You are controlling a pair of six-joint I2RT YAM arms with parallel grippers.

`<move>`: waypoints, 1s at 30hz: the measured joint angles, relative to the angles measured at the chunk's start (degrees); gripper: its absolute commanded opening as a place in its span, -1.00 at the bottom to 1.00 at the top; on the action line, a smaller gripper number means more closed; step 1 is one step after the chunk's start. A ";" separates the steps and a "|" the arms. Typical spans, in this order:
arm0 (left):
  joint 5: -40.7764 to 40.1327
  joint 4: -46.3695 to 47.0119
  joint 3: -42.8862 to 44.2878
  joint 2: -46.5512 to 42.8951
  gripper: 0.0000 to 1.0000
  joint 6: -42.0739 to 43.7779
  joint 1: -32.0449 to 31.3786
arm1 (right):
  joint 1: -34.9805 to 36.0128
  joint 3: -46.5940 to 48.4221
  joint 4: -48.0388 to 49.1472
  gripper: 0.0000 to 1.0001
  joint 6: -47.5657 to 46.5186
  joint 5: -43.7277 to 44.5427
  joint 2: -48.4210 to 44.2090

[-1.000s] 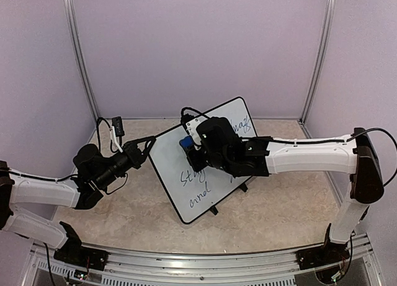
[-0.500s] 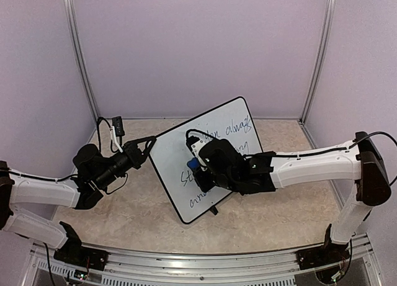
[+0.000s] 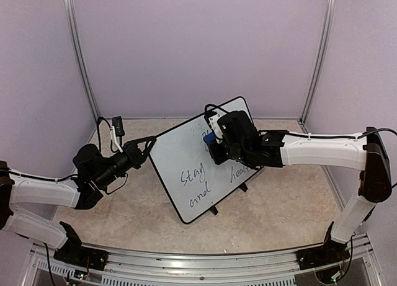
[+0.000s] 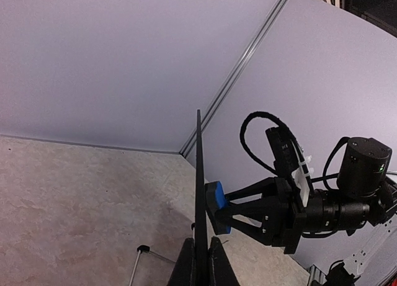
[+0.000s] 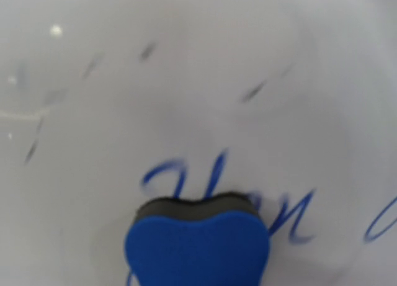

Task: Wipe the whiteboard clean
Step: Erase the whiteboard at the center of the board.

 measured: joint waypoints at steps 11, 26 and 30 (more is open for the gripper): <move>0.48 0.22 0.00 0.00 -1.00 0.02 0.00 | -0.66 -9.20 5.22 -0.55 2.27 -2.80 -3.32; 0.44 0.48 0.11 0.33 -1.00 -0.09 0.09 | -0.52 -7.48 0.74 -0.55 2.10 -4.00 -2.51; 0.52 0.50 0.11 0.37 -1.00 -0.11 0.09 | -0.42 -0.63 1.31 -0.55 0.26 -4.02 -0.48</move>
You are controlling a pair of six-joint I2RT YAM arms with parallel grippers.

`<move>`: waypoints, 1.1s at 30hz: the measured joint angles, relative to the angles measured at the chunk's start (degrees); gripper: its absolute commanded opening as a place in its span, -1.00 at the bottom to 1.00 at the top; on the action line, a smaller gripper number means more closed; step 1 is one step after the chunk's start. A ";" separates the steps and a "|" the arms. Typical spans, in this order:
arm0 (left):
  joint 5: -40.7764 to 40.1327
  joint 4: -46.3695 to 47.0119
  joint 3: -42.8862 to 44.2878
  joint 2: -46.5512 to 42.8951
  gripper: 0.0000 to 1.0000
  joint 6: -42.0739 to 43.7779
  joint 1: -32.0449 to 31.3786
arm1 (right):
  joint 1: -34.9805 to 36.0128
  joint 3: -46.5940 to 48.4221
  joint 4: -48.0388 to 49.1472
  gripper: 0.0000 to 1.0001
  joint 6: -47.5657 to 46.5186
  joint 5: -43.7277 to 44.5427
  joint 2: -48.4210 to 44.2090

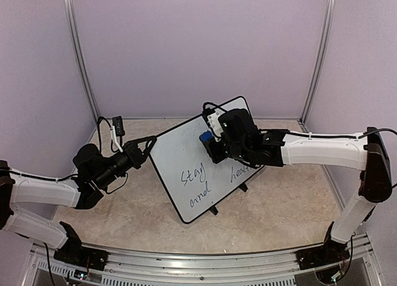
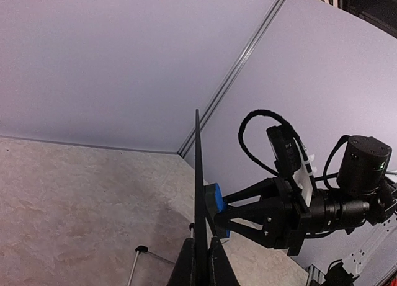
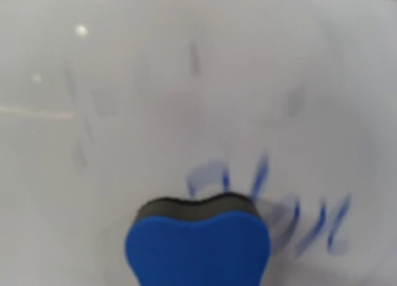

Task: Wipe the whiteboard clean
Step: Erase the whiteboard at the center of the board.

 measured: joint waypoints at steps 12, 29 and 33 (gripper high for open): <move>0.37 0.09 0.00 -0.02 -1.00 -0.04 0.00 | 1.68 -9.40 4.96 -0.54 3.37 -0.13 -2.58; 0.26 -0.02 0.00 -0.09 -1.00 -0.04 0.00 | 0.68 5.16 -1.66 -0.53 -1.44 2.62 1.95; 0.92 0.24 0.00 -0.15 -1.00 -0.02 0.00 | 0.07 7.58 -1.09 -0.53 -3.06 3.39 2.38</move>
